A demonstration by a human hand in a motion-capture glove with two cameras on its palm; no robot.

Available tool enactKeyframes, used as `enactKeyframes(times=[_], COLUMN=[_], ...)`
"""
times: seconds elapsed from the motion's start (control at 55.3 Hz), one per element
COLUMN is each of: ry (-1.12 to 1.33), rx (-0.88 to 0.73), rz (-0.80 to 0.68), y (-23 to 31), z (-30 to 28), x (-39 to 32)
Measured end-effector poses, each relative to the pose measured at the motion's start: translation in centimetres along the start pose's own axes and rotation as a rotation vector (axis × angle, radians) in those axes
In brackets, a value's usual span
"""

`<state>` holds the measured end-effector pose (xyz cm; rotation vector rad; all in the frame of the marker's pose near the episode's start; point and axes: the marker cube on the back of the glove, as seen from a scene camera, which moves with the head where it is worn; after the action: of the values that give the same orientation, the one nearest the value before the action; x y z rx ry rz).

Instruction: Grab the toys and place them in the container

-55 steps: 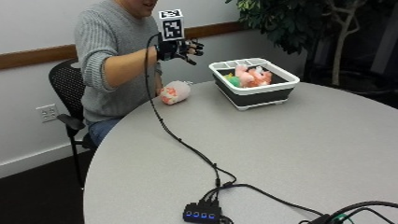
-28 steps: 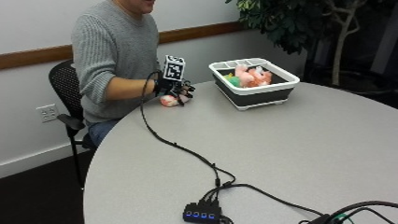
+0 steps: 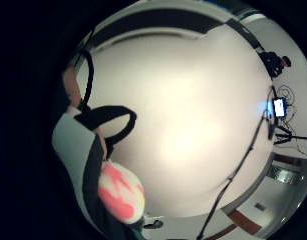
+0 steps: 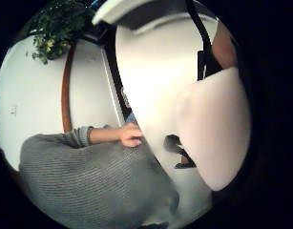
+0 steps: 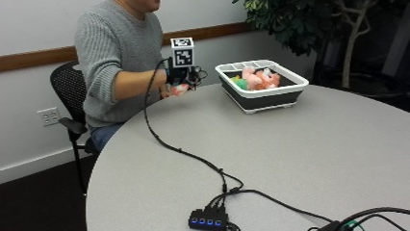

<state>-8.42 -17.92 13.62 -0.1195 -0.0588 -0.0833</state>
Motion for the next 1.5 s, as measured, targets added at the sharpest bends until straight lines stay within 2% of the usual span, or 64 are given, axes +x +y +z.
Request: enactKeyframes(times=[0.181, 0.307, 0.362, 0.452, 0.542, 0.597, 0.705, 0.759, 0.832, 0.904, 0.958, 0.976, 1.049, 1.103, 1.175, 1.193, 1.248, 1.284, 1.392, 1.501], ry=[0.007, 0.05, 0.091, 0.462, 0.326, 0.282, 0.12, 0.081, 0.177, 0.172, 0.293, 0.292, 0.119, 0.122, 0.285, 0.284, 0.137, 0.076, 0.143, 0.063], rx=[0.121, 0.177, 0.196, 0.173, 0.137, 0.075, -0.072, -0.086, -0.098, -0.101, -0.106, -0.105, -0.093, -0.086, -0.081, -0.08, -0.064, -0.041, 0.013, 0.058], rz=[-0.017, -0.001, 0.082, 0.362, 0.269, 0.273, 0.21, 0.221, 0.285, 0.234, 0.357, 0.356, 0.195, 0.191, 0.34, 0.335, 0.195, 0.179, 0.241, 0.192], y=[-6.1, -12.2, -15.3, -20.2, -24.8, -27.0, -28.7, -28.8, -28.2, -27.5, -26.9, -26.7, -26.0, -25.4, -24.3, -24.0, -23.2, -22.5, -17.3, -9.4], z=[-10.5, -14.7, -15.7, -16.2, -15.8, -15.1, -13.1, -12.2, -11.3, -10.6, -10.5, -10.5, -10.8, -11.0, -11.4, -11.6, -12.0, -12.5, -14.6, -16.3], x=[2.5, 3.3, 3.8, 7.8, 5.9, 5.8, 6.3, 6.4, 7.6, 7.4, 8.9, 9.0, 7.4, 7.7, 9.9, 10.0, 8.5, 8.0, 9.9, 11.6])
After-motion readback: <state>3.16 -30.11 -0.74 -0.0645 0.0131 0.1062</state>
